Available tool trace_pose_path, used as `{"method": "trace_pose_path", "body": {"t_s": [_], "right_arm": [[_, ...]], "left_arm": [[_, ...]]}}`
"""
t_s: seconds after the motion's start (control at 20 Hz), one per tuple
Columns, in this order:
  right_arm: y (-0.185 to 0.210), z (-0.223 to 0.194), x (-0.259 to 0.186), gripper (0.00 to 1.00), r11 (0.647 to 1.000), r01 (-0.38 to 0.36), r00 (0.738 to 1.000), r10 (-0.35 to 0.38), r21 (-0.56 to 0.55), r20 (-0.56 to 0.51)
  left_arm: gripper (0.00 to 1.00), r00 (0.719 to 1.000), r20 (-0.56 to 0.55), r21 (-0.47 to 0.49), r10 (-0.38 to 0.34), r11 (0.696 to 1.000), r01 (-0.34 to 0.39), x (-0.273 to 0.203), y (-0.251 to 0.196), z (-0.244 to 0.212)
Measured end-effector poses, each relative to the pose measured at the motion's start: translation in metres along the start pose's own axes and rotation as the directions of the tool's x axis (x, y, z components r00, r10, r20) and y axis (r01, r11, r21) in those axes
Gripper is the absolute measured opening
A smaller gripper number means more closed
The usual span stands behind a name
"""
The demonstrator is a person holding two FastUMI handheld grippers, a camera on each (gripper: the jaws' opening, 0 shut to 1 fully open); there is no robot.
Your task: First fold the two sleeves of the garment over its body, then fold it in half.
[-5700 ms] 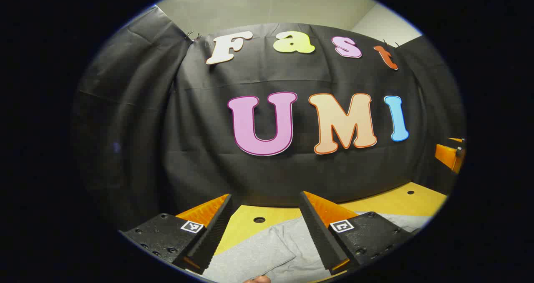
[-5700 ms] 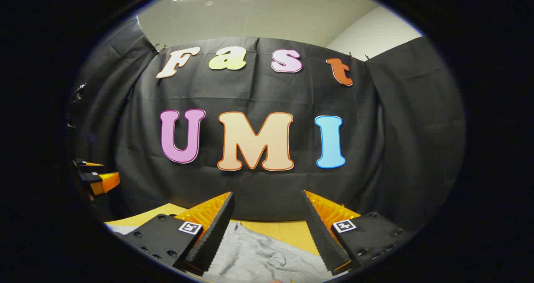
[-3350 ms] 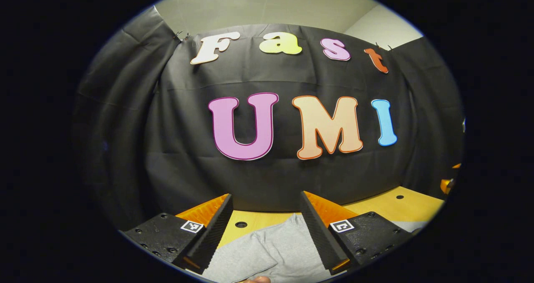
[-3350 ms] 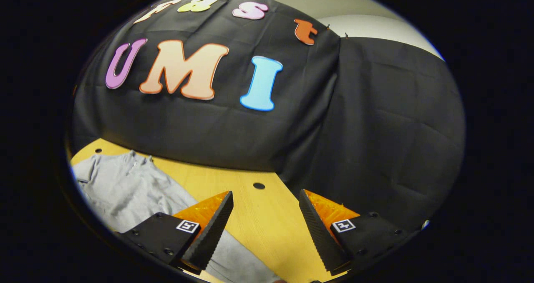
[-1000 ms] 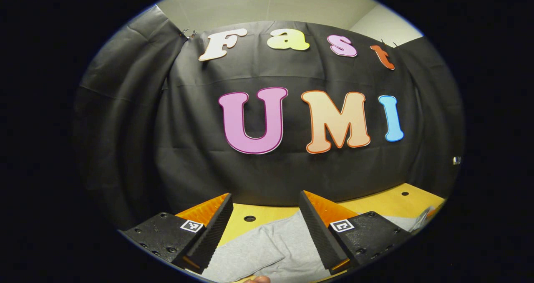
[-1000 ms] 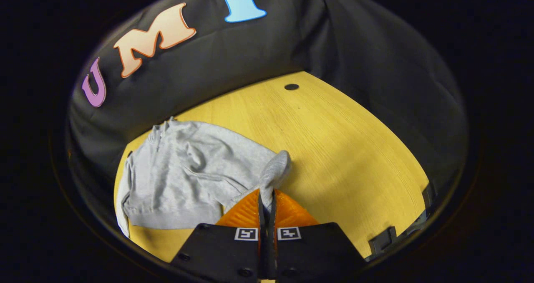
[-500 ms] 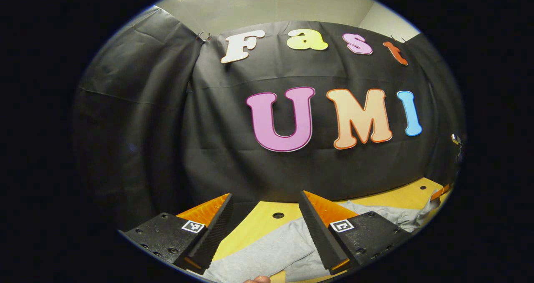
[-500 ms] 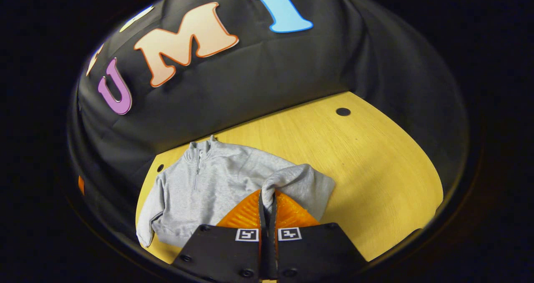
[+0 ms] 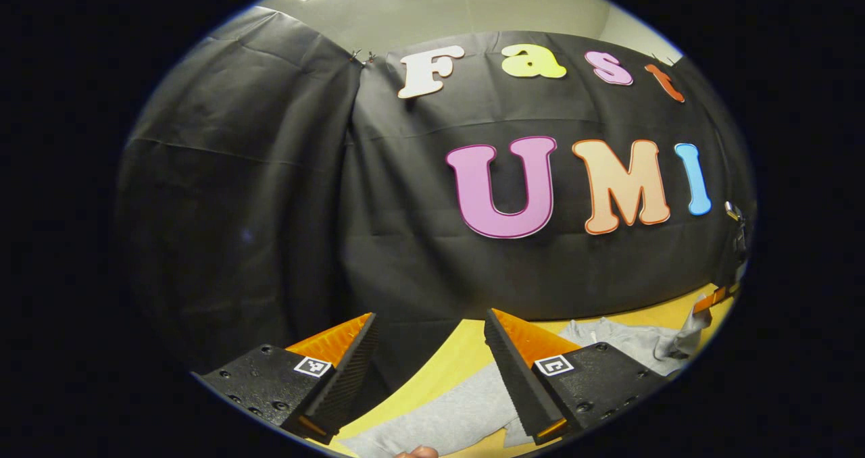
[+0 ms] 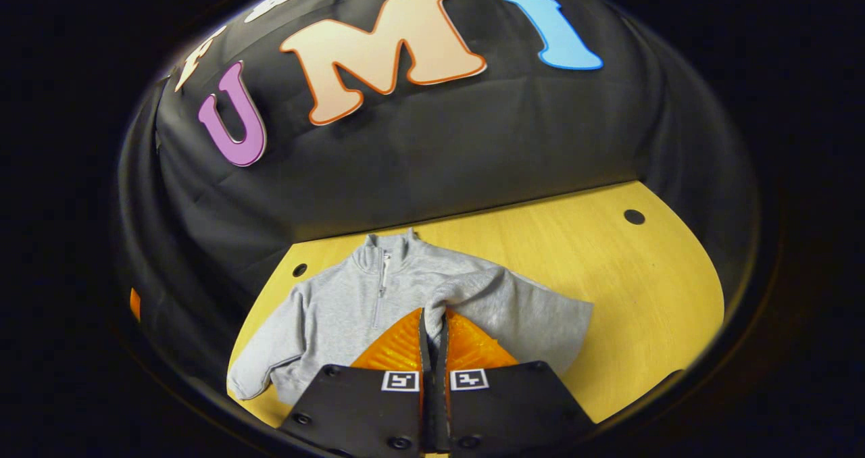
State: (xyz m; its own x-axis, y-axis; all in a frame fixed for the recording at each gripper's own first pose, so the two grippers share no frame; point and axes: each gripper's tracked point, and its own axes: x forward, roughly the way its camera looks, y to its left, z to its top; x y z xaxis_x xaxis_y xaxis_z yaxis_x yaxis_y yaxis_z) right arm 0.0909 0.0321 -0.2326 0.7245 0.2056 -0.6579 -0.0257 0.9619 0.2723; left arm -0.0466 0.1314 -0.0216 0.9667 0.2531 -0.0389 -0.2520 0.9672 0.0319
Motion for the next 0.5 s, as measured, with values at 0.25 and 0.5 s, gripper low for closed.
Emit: {"method": "trace_pose_path", "body": {"t_s": [0.25,0.5], "right_arm": [[0.064,0.006,0.023,0.02,0.997,-0.07,0.997,0.07,-0.042,0.006],[0.145,0.0,0.048,0.02,0.982,-0.162,0.987,0.162,-0.102,-0.005]], "left_arm": [[0.94,0.998,-0.011,-0.001,0.064,0.998,-0.064,-0.005,0.037,-0.006],[0.93,0.994,-0.036,-0.001,0.102,0.995,-0.102,-0.01,0.065,-0.016]]}}
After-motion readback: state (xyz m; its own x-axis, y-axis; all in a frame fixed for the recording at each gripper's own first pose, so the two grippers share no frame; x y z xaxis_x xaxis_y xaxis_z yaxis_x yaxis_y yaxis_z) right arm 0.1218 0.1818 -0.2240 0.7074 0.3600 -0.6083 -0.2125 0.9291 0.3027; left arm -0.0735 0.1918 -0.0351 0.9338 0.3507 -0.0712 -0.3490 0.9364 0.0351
